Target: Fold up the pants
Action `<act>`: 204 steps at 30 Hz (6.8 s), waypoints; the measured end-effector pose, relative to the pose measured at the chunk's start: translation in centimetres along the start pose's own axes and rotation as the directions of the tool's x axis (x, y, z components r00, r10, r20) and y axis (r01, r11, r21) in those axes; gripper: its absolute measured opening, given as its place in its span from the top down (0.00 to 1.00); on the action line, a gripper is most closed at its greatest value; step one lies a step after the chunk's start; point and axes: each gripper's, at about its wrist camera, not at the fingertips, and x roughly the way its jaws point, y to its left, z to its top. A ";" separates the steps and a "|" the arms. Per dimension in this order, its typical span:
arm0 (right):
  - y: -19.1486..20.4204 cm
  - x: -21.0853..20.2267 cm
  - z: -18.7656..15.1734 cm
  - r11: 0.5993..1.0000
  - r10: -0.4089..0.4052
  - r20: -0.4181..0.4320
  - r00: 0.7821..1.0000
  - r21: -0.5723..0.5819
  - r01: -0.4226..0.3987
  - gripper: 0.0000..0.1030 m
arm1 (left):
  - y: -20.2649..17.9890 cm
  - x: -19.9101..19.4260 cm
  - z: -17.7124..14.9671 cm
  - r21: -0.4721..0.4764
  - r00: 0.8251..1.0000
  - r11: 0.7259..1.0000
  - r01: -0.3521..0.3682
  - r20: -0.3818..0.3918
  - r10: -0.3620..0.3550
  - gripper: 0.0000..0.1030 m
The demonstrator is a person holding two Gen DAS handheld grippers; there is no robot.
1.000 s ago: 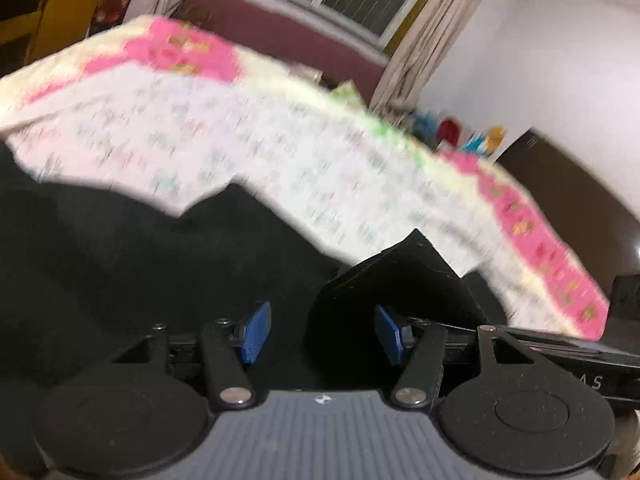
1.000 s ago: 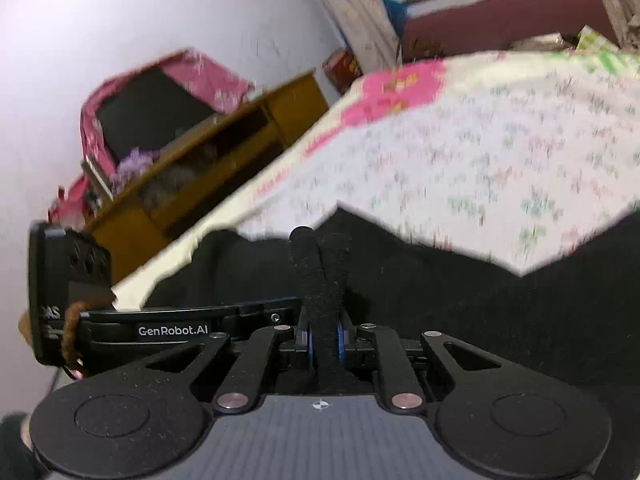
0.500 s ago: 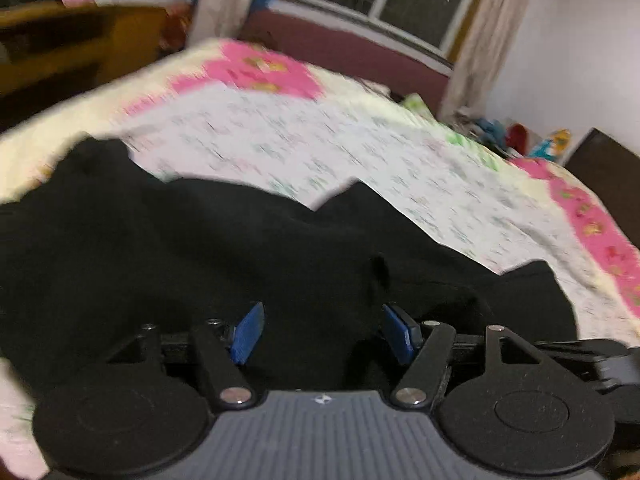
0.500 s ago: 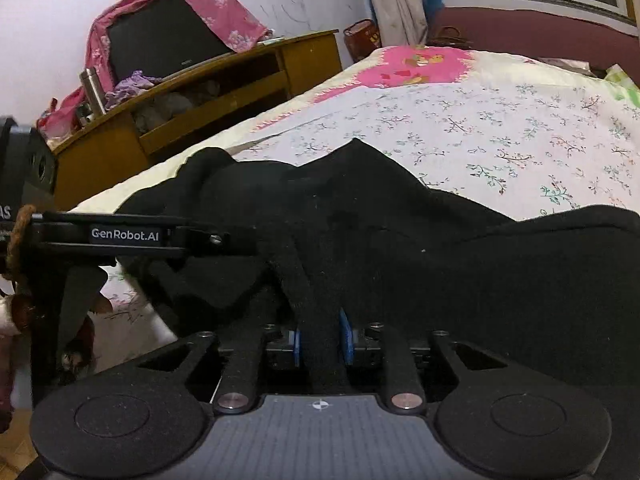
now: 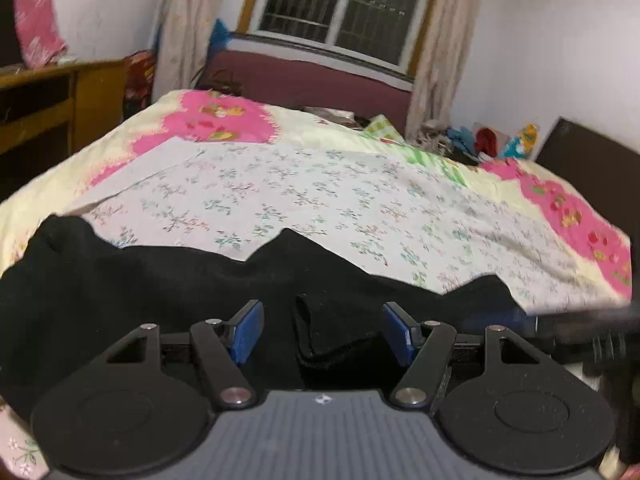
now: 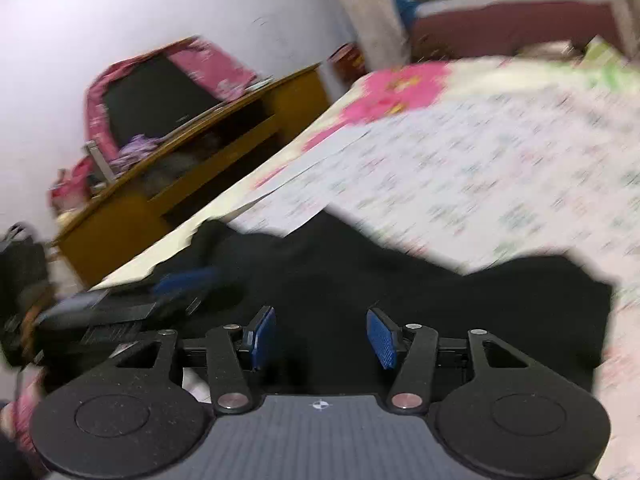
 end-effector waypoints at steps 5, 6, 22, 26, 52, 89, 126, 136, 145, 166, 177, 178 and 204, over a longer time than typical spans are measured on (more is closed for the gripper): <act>-1.1 -1.8 0.0 0.995 -0.092 0.048 0.995 -0.021 0.093 0.61 | -1.5 -0.8 -0.4 0.057 0.995 0.995 0.086 -0.047 -0.083 0.30; -1.6 -2.2 0.6 0.988 -0.133 0.060 0.989 -0.072 0.137 0.61 | -1.9 -0.7 -0.7 0.070 0.992 0.991 0.112 -0.067 -0.107 0.30; -10.7 2.2 0.7 0.909 -0.323 -0.141 0.936 -0.320 0.266 0.66 | -7.0 8.6 -4.2 0.296 0.982 0.945 0.137 -0.166 -0.090 0.25; -11.4 2.7 0.8 0.900 -0.342 -0.139 0.929 -0.333 0.281 0.54 | -6.7 8.1 -4.1 0.357 0.982 0.925 0.129 -0.174 -0.070 0.25; -0.4 -1.5 -1.6 0.916 -0.203 -0.113 0.973 -0.373 0.148 0.57 | -0.5 1.2 -2.9 0.177 0.989 0.982 -0.061 -0.125 0.084 0.22; 5.7 7.5 -3.4 0.888 -0.099 -0.170 0.981 -0.460 0.010 0.49 | -0.8 -1.4 -5.7 0.313 0.969 0.949 -0.029 -0.223 0.103 0.21; 10.0 8.9 -1.3 0.897 -0.109 -0.140 0.984 -0.441 0.037 0.88 | 15.4 -6.4 -4.2 -0.453 0.959 0.851 -0.267 -0.036 0.282 0.18; 9.0 10.8 -0.4 0.885 -0.185 -0.113 0.976 -0.450 0.116 0.89 | 15.8 -3.3 -3.7 -0.423 0.957 0.860 -0.285 -0.071 0.282 0.15; 7.8 11.8 -1.0 0.914 -0.153 -0.160 0.975 -0.398 0.078 0.80 | 16.5 -6.6 -5.8 -0.545 0.967 0.802 -0.245 -0.080 0.242 0.13; 8.3 12.2 -1.3 0.909 -0.124 -0.167 0.978 -0.414 0.045 0.63 | 18.3 -0.6 -4.9 -0.745 0.981 0.648 -0.160 -0.050 0.186 0.11; 7.8 12.0 -1.1 0.928 -0.086 -0.161 0.983 -0.372 0.021 0.64 | 19.1 2.1 -4.5 -0.795 0.984 0.591 -0.140 -0.046 0.171 0.32; 7.9 11.7 -1.0 0.930 -0.083 -0.160 0.984 -0.368 0.018 0.66 | 19.0 2.0 -4.3 -0.787 0.983 0.600 -0.141 -0.039 0.180 0.34; 4.7 10.9 -0.5 0.960 -0.124 -0.125 0.984 -0.265 0.088 0.70 | 19.4 1.5 -2.1 -0.620 0.999 0.784 -0.023 -0.034 0.002 0.38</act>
